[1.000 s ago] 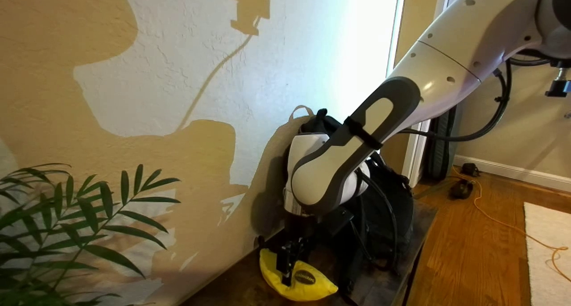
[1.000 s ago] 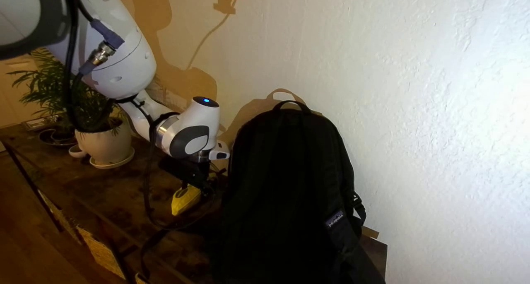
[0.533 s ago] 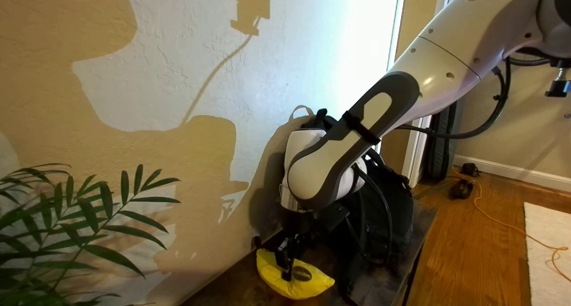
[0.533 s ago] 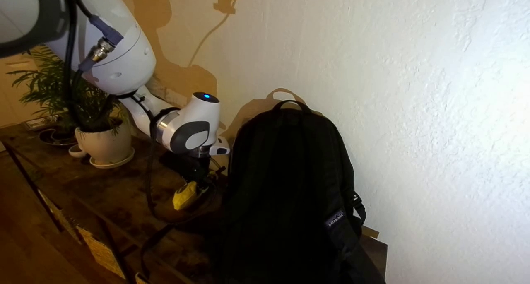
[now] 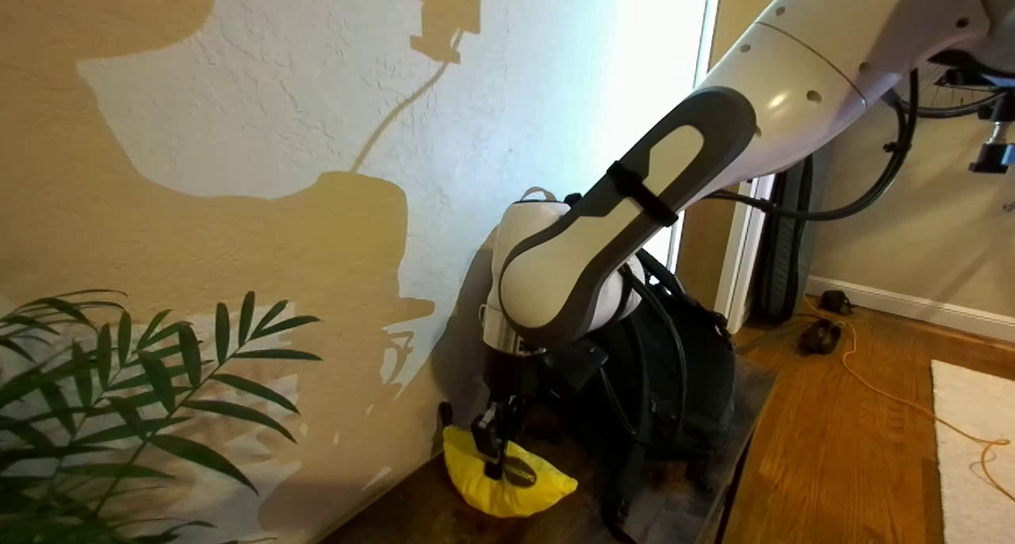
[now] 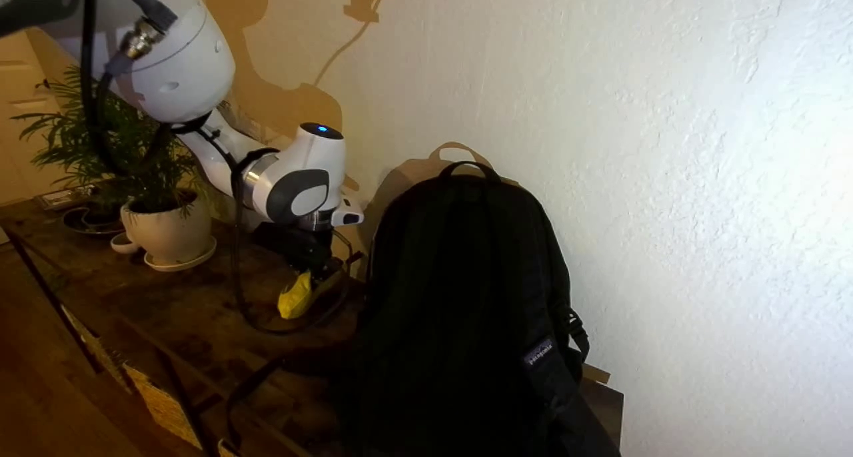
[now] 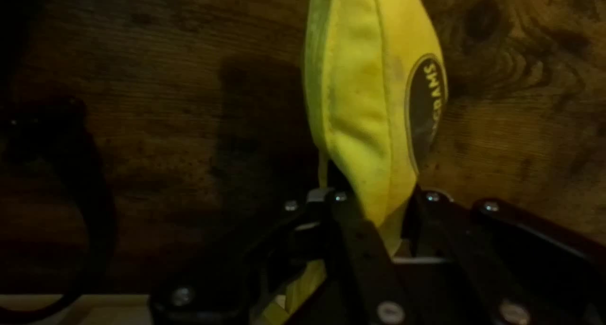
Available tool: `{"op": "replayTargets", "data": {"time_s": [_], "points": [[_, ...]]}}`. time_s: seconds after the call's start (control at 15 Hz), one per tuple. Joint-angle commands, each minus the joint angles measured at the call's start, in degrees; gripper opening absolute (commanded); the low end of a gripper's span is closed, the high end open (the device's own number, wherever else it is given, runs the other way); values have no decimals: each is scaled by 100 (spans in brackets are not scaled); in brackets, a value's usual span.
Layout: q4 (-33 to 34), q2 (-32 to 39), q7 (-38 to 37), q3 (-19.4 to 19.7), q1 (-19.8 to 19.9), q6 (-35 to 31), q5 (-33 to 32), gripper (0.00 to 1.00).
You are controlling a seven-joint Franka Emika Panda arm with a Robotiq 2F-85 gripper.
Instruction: Put the yellow thing in the bag
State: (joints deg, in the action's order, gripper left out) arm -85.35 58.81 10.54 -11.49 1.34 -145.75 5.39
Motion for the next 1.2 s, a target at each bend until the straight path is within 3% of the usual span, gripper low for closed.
{"op": "replayTargets", "data": {"time_s": [0.0, 0.4, 1.13], "points": [[-802, -842, 32, 10, -92, 92, -67, 10], [-1408, -1618, -317, 228, -433, 279, -165, 10], [-1820, -2675, -2390, 1088, -1361, 851, -611, 9]]}}
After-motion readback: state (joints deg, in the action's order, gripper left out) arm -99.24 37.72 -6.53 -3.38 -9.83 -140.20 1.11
